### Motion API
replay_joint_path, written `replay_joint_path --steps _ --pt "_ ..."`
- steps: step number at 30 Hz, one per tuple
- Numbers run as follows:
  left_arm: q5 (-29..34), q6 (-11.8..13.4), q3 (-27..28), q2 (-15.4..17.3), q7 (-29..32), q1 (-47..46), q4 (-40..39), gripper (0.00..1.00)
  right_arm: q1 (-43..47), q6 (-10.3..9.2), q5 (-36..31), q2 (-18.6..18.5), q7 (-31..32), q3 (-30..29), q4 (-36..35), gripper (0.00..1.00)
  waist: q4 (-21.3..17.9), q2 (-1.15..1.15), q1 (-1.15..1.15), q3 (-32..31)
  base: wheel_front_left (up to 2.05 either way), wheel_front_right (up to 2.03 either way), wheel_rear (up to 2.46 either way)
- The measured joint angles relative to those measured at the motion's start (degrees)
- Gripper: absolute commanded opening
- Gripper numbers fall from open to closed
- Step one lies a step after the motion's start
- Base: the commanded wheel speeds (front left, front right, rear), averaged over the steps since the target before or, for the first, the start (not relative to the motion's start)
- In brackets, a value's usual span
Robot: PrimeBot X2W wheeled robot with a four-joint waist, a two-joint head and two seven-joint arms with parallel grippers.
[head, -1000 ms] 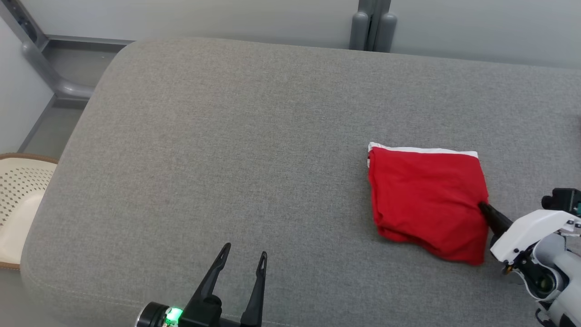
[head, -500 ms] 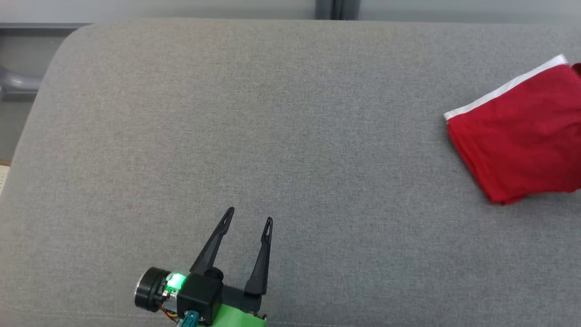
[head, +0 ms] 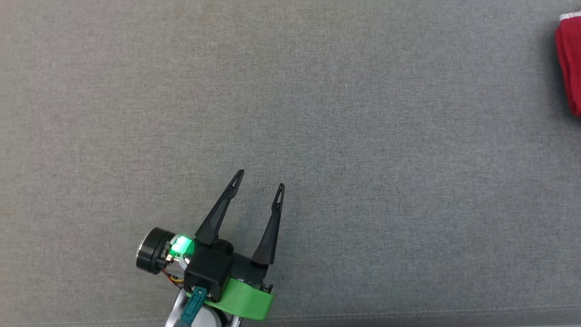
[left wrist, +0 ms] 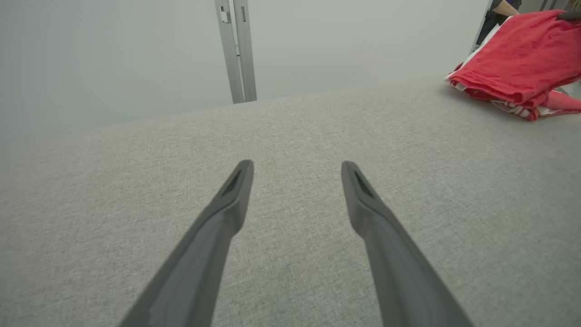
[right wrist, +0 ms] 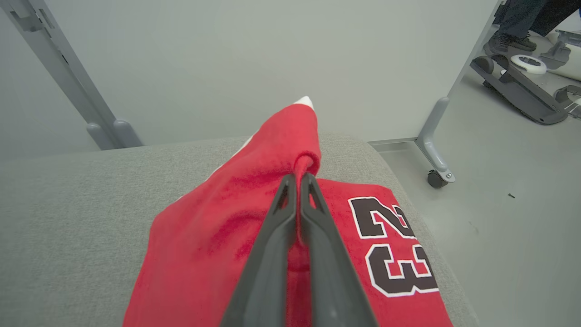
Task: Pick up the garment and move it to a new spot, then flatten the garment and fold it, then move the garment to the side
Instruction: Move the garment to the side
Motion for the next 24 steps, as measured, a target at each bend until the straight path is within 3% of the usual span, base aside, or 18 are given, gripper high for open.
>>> replay_joint_path --steps 3,4,5,9,14,24 --pt "0.6 -0.4 -0.1 0.1 0.0 -0.5 0.1 1.0 -0.2 0.0 0.0 -0.3 -0.3 -0.7 1.8 0.03 -0.5 0.0 0.0 1.9 0.0 0.0 0.0" --pt "0.6 -0.4 -0.1 0.1 0.0 -0.7 0.1 1.0 -0.4 0.0 -0.2 -0.3 -0.5 -1.0 2.8 0.64 -0.6 0.0 0.0 2.3 0.0 0.0 0.0" --pt "0.7 -0.5 0.0 0.2 0.0 -0.9 0.1 1.0 -0.8 0.01 -0.6 -0.3 -0.5 -1.4 4.1 1.0 -0.7 0.0 0.0 2.9 0.0 0.0 0.0" --pt "0.8 -0.6 0.2 0.3 0.0 -1.5 0.3 1.0 -3.0 0.01 -4.3 1.1 -1.2 -3.3 9.7 1.0 -0.9 0.0 0.0 4.0 0.0 0.0 0.0" --pt "0.6 -0.3 0.3 0.3 0.0 -1.2 1.0 1.0 -3.1 0.01 -9.9 7.6 -1.3 -5.9 10.5 1.0 -0.8 0.0 0.0 2.5 0.0 0.0 0.0" --pt "-3.1 3.4 4.4 0.2 0.0 5.7 4.2 1.0 10.8 0.01 -24.8 22.6 -1.3 -16.4 -2.0 1.0 -1.1 0.0 0.0 -6.6 0.0 0.0 0.0"
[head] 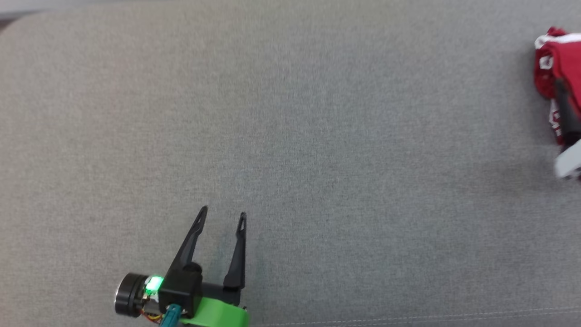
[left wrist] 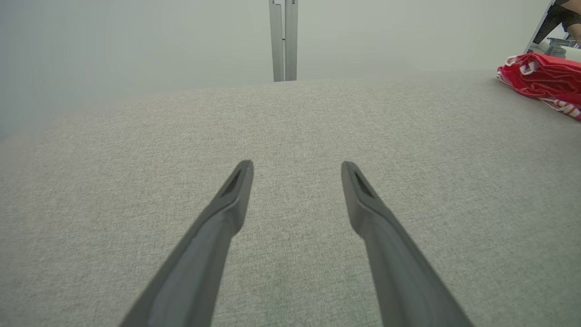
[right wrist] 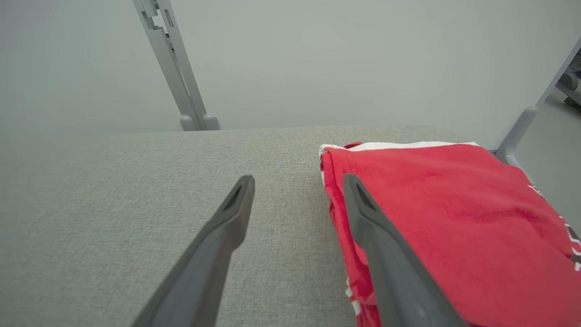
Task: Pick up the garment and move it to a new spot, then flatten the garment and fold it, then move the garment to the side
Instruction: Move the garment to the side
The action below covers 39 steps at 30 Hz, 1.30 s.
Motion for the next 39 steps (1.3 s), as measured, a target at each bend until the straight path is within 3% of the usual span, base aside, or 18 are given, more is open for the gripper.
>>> replay_joint_path --steps 8,12,19,39 --pt "-3.2 0.9 4.7 -0.1 0.0 5.8 1.9 1.0 14.8 0.0 -14.5 15.3 0.0 -8.3 -13.9 1.0 -0.4 0.0 0.0 -9.5 0.0 0.0 0.0" --pt "-3.7 1.8 6.7 -0.1 0.0 7.2 0.5 1.0 20.3 0.0 -19.7 20.3 0.0 -10.4 -19.5 1.0 -0.6 0.0 0.0 -13.9 0.0 0.0 0.0" --pt "-4.2 1.5 8.6 -0.1 0.0 10.3 -0.6 1.0 29.6 0.0 -24.8 27.2 0.0 -13.2 -25.0 1.0 -0.8 0.0 0.0 -19.8 0.0 0.0 0.0" --pt "-3.4 -1.8 10.3 -0.1 0.0 15.7 -0.6 1.0 42.7 0.0 -28.5 30.7 0.0 -12.8 -27.0 1.0 -1.5 0.0 -0.01 -26.4 0.0 0.0 0.0"
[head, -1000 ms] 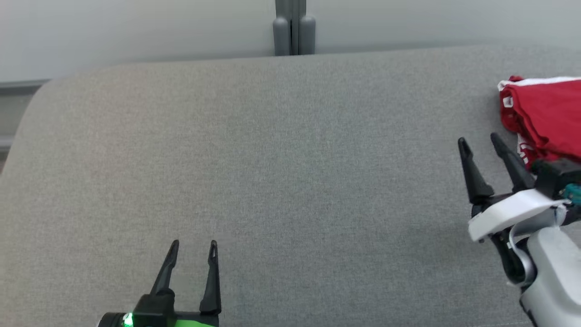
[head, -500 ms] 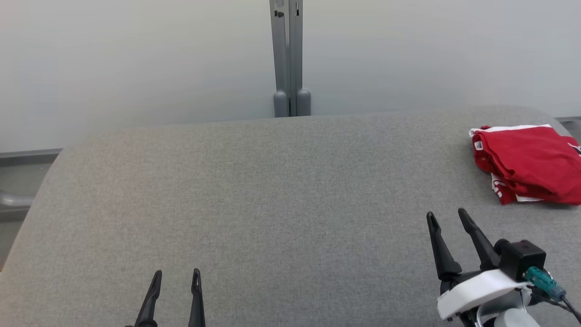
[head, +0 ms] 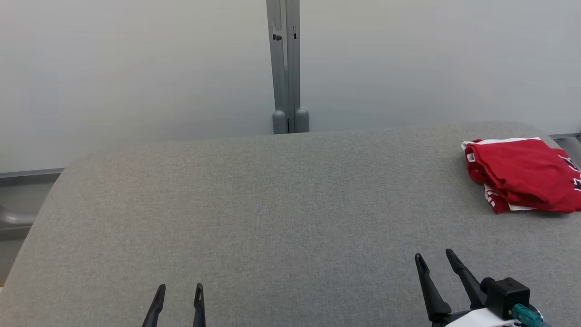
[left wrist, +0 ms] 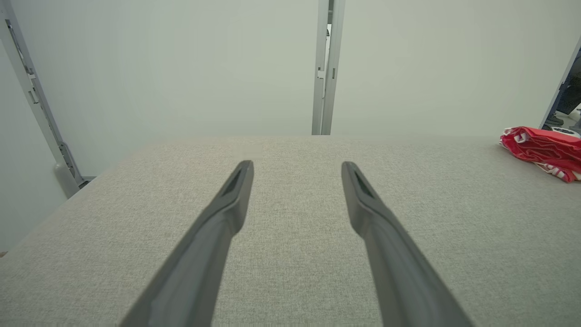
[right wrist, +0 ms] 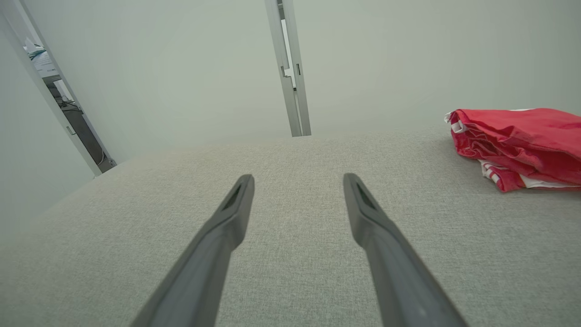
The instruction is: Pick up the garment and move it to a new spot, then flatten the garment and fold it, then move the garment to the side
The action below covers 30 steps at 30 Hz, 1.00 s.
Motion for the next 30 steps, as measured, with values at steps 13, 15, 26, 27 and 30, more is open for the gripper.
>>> replay_joint_path --steps 13,15,26,27,30 --pt "0.1 -1.2 0.2 0.0 0.0 0.4 0.5 1.0 0.9 0.0 -0.7 0.6 0.0 -0.5 -1.3 1.0 -0.4 0.0 0.0 0.0 0.0 0.0 0.0" --pt "0.3 -1.2 0.3 0.0 0.0 0.4 0.6 1.0 0.9 0.0 -0.7 0.6 0.0 -0.5 -1.3 1.0 -0.5 0.0 0.0 0.0 0.0 0.0 0.0" --pt "1.2 -0.7 0.5 0.0 0.0 0.5 2.1 0.0 1.3 0.0 -0.7 0.8 0.1 -0.3 -0.2 0.0 -0.7 0.0 0.0 0.0 0.0 0.0 0.0" --pt "1.2 -0.7 0.4 0.0 0.0 0.5 2.6 0.0 1.7 0.0 -0.6 0.9 0.1 -0.3 0.4 0.0 -0.7 0.0 0.0 0.0 0.0 0.0 0.0" --pt "-0.9 -0.7 0.5 0.0 0.5 0.5 3.2 0.0 2.0 0.0 1.2 1.1 0.8 -0.6 0.9 0.0 -0.7 0.0 0.0 0.2 0.0 0.0 0.0"
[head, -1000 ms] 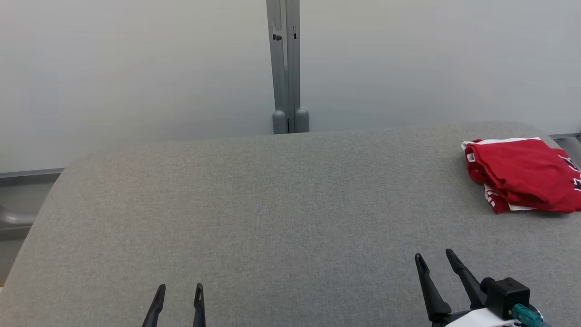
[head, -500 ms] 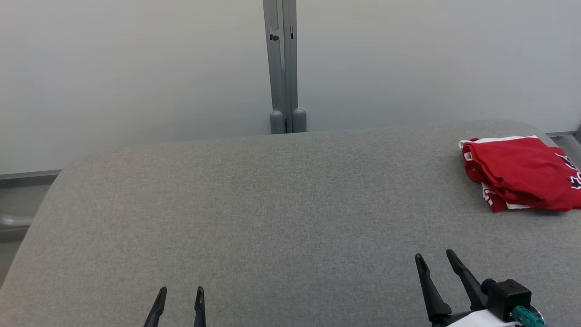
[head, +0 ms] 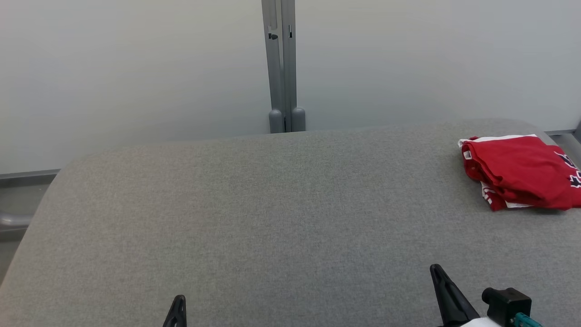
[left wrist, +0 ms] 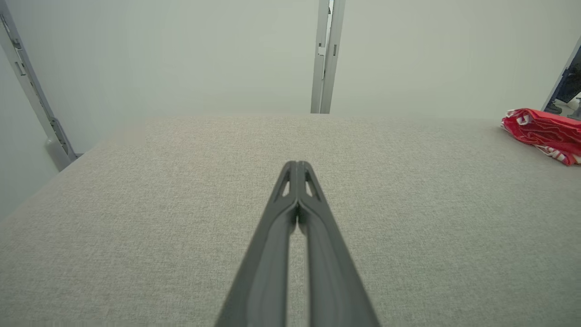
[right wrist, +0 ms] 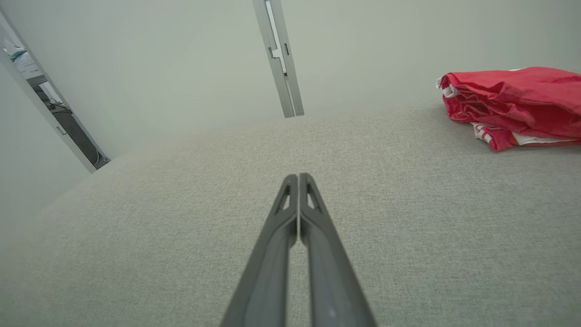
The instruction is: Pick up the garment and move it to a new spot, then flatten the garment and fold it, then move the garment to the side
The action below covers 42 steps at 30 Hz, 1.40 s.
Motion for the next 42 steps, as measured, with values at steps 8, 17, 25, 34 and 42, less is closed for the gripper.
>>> replay_joint_path --steps 8,17,25,34,42 --pt "-10.0 -0.7 0.9 0.2 1.9 -1.2 0.8 0.0 -0.7 0.0 8.2 0.4 2.3 -1.6 0.1 0.0 0.0 0.0 0.0 0.6 0.0 0.0 0.0" --pt "-19.8 -1.5 2.0 0.5 3.7 -4.0 2.1 0.0 -2.4 -0.01 16.3 0.7 4.6 -3.3 0.2 0.0 -0.1 0.0 0.0 1.3 0.0 0.0 0.0" --pt "-27.5 -2.2 2.8 0.9 5.4 -6.0 3.0 0.0 -3.8 -0.02 23.0 1.1 6.4 -4.7 0.3 0.0 -0.1 0.0 0.0 2.0 0.0 0.0 0.0" --pt "-35.2 -2.8 3.9 1.2 7.1 -8.1 3.7 0.0 -5.2 -0.02 29.6 1.5 8.2 -6.2 0.4 0.0 -0.2 0.0 0.0 2.6 0.0 0.0 0.0" --pt "-41.8 -3.3 4.7 1.3 8.5 -9.8 4.2 0.0 -6.4 -0.02 35.1 1.7 9.9 -7.4 0.5 0.0 -0.2 0.0 0.0 3.3 0.0 0.0 0.0"
